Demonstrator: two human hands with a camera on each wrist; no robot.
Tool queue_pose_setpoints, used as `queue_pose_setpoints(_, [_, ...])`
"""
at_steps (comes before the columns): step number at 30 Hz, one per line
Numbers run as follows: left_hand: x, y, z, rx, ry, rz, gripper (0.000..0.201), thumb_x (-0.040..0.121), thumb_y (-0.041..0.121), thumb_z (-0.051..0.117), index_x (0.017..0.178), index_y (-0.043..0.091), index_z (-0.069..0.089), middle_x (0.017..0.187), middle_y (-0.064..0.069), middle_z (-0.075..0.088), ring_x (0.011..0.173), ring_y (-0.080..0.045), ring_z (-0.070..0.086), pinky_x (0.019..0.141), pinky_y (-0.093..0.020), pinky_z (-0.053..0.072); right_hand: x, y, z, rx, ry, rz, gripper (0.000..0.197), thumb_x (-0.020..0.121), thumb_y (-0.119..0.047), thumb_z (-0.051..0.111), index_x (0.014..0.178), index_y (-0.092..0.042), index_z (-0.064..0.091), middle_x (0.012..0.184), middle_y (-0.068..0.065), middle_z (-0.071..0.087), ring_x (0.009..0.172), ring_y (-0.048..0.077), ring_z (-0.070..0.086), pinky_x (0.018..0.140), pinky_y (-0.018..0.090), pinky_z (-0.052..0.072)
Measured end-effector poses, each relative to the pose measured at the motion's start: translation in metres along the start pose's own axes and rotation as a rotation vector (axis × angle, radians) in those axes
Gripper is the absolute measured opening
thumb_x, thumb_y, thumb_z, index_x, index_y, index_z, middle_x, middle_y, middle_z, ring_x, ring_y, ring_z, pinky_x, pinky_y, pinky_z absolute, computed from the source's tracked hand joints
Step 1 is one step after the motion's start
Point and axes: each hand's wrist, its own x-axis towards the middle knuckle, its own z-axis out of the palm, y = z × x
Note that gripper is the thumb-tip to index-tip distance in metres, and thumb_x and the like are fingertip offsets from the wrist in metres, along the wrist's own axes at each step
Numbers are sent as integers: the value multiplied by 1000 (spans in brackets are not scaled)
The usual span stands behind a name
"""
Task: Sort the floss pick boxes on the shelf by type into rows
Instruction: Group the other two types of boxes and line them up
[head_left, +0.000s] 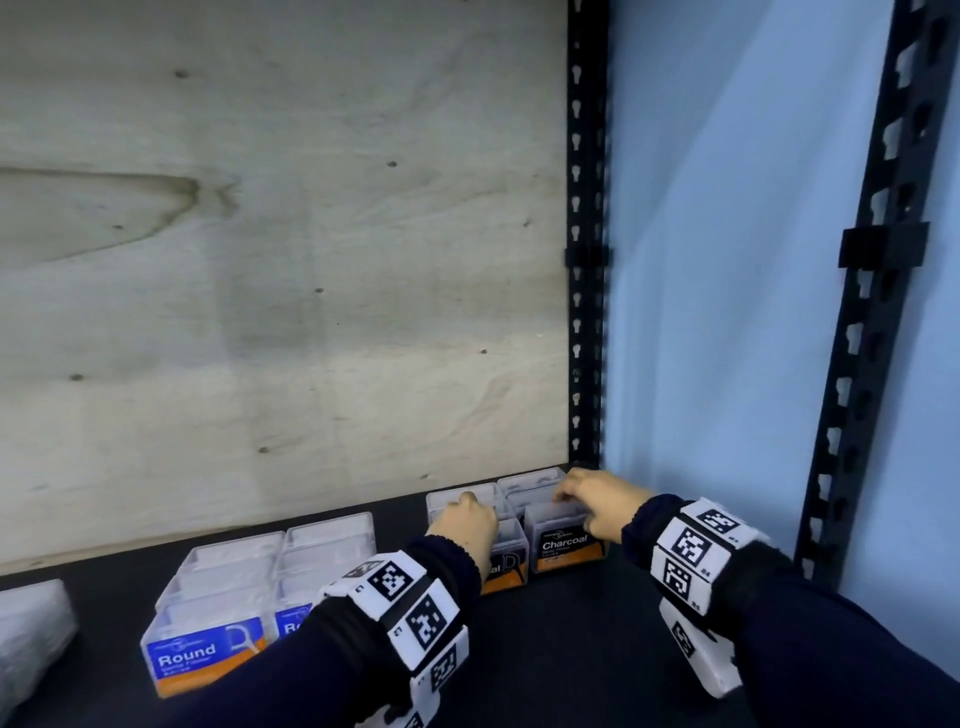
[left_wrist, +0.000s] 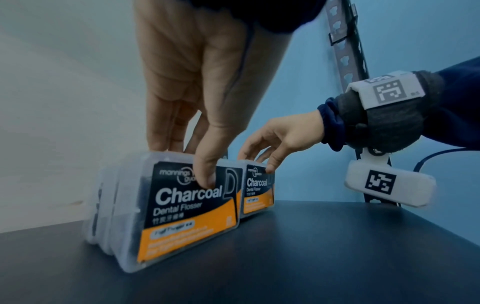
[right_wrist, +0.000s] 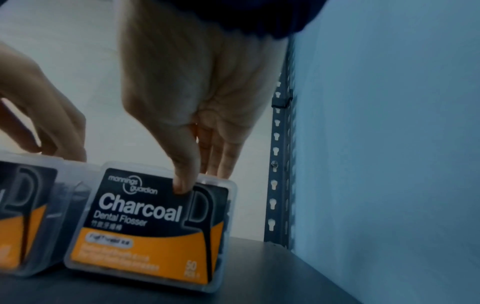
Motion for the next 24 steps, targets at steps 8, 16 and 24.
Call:
queue_pose_setpoints(8, [5,0,7,-9,40,11,36,90,-6,47,125,-5,49,134,-20,41,124,-36,47,99,-38,45,0,-3,9,-15,40,-48,54,87,7,44,138,-7,40,143,10,36,131,25,39,109,28,33])
queue_pose_setpoints(16, [5,5,14,-26,78,-17,47,87,-10,45,133,1,40,139,-19,33,129,-34,39,95,-38,47,7,-10,7,-110,28,-38,49,82,7,50,130,-3,45,137,13,39,126,27,43,104,31,40])
queue_pose_setpoints(24, [8,5,16,-46,78,-30,48,87,-11,44,133,1,39,139,-19,33,129,-34,37,98,-39,45,13,-13,7,-172,18,-49,49,82,4,55,129,-3,44,137,14,39,126,27,41,102,33,40])
